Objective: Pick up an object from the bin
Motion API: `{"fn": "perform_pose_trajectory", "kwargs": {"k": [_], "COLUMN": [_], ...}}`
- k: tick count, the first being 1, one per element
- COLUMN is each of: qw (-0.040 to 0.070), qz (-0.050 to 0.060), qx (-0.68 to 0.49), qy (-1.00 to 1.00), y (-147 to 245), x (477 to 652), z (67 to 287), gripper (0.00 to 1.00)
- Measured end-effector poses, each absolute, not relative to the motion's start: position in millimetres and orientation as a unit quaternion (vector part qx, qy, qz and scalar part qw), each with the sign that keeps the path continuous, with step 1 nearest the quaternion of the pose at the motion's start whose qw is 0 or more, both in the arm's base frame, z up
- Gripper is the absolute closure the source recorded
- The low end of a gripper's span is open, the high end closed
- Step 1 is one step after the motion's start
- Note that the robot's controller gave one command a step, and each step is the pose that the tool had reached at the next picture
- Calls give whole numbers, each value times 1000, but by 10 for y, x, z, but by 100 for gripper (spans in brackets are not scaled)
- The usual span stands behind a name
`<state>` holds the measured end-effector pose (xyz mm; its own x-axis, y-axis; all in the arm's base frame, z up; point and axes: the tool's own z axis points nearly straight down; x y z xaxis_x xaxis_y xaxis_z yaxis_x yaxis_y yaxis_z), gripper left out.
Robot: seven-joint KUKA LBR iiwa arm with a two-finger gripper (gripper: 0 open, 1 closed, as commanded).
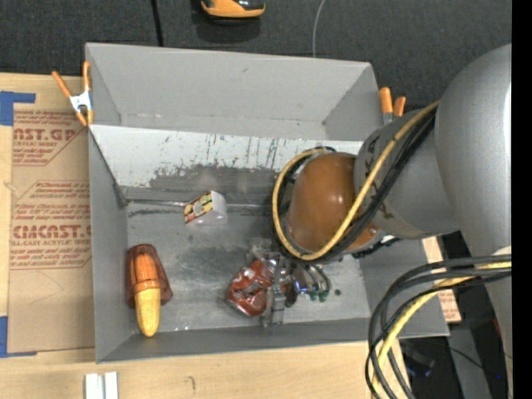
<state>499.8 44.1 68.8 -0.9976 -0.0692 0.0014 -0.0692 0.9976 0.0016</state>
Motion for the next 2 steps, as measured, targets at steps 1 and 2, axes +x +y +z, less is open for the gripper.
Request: {"fn": "perform_pose_trajectory", "kwargs": {"k": [1, 2], "qw": [0, -3], "qz": [-1, 0], "qx": [7, 34], "qy": [-1000, -999], "y": [369, 435], "x": [5071, 5023], "z": [902, 714], "gripper": [0, 100]}}
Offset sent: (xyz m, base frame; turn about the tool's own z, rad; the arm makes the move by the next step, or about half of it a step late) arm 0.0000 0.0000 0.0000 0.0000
